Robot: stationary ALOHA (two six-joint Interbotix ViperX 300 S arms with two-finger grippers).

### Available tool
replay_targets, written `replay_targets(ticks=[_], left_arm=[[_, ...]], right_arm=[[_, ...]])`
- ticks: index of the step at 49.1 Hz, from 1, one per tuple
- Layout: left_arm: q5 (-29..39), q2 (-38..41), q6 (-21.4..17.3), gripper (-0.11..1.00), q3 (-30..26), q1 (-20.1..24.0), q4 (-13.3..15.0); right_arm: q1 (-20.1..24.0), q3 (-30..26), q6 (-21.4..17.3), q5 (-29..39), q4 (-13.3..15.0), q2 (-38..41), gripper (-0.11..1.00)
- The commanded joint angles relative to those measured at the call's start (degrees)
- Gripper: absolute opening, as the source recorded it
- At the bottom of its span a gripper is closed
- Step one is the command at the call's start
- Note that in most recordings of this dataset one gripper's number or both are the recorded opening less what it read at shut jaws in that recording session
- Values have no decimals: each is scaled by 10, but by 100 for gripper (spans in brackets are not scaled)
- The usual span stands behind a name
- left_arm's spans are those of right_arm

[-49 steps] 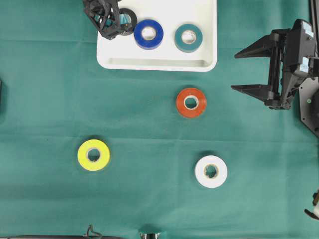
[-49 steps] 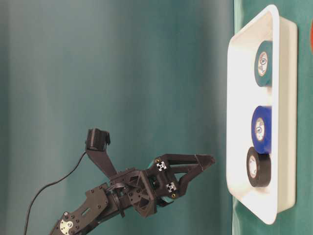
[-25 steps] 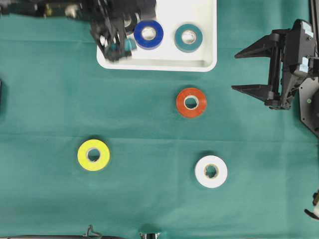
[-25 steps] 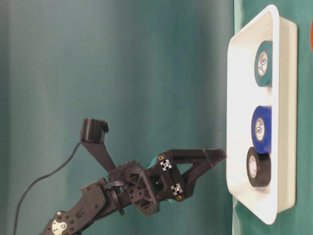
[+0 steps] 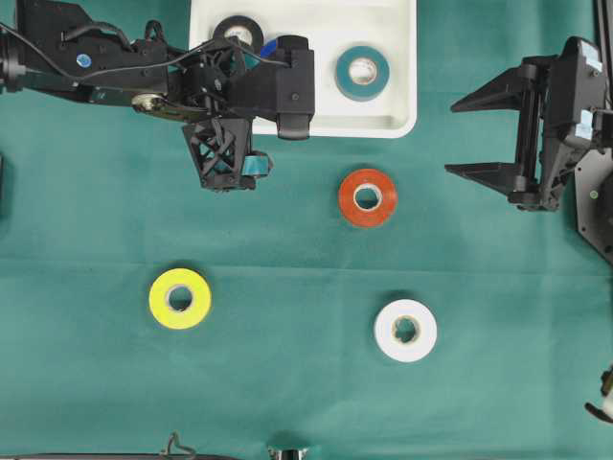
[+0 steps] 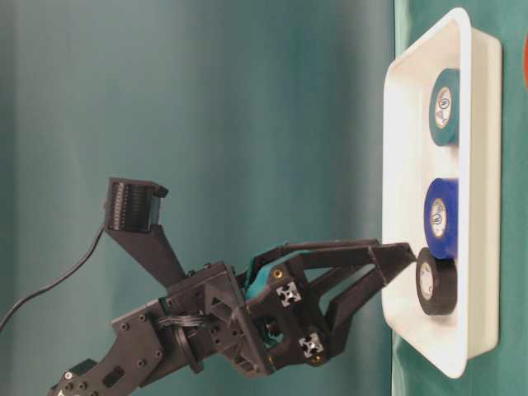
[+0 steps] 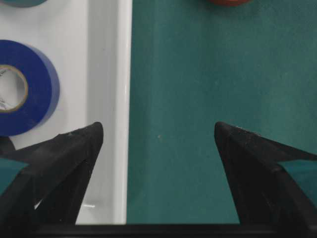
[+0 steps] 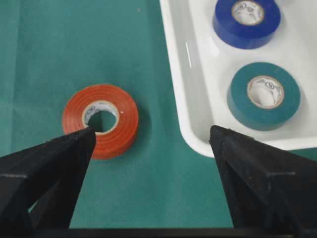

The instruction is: Pick up the tape from a random location and place it into the white case.

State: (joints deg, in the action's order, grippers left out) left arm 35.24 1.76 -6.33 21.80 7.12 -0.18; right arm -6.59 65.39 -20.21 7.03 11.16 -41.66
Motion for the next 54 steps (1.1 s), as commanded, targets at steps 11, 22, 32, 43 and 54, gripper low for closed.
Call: replay_targets(ticks=[11,22,32,43,54], left_arm=[[-9,-42,-4,100,4,2,1],[-40,-92,-3,100,43,2,1],[-104,-161,-2,100,99,2,1],[-162,-229,1,100,157,2,4],[-196,-276,12,100,193,-10,5]], right_arm=[[0,-24,0,10,1,-4,90],[0,-31,0,28,1,-21,90],[-1,-31,1,38,1,-47,90],[0,-33,1,44,1,-64,90],[-1,-33,2,40,2,-66,90]])
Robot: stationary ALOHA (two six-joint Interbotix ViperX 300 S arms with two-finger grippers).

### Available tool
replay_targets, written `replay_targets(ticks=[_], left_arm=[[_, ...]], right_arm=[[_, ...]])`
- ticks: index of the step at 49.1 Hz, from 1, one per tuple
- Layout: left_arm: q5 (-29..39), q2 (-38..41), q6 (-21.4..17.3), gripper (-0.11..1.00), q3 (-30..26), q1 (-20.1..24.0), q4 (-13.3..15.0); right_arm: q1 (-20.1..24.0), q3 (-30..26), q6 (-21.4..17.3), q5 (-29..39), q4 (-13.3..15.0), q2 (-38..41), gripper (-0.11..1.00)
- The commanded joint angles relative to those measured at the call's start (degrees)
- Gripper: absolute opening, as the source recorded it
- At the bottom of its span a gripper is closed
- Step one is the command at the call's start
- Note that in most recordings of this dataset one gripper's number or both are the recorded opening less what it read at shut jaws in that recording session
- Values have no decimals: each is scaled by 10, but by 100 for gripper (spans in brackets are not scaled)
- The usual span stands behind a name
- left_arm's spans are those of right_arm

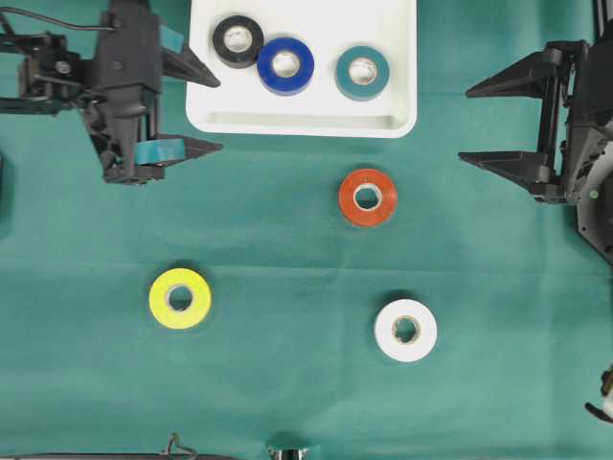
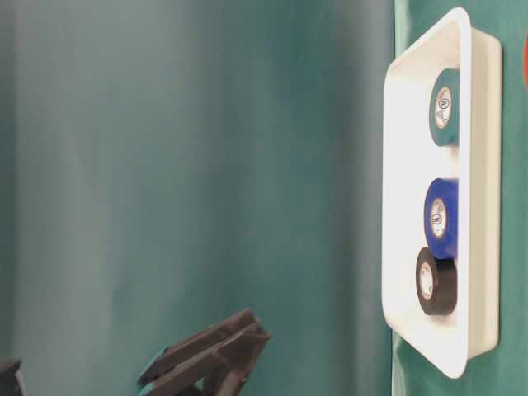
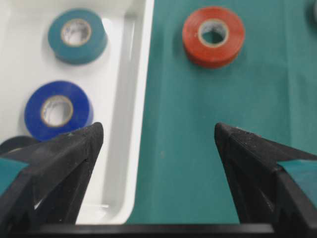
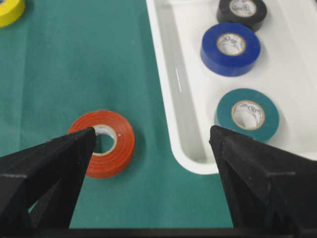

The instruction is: Pick up the tape from a random location and place it into the white case.

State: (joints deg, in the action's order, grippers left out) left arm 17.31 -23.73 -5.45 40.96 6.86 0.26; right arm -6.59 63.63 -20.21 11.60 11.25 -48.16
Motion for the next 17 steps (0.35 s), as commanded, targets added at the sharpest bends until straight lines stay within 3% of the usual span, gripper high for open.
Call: replay_targets(ticks=[1,17], left_arm=[[-21,-25,4,100,4,-9,2],[-90,-56,10,100,33,-42,3]], right_arm=[[0,-15,2,-8,1,-1,90],[0,-13,7,-61,4,-3,90]])
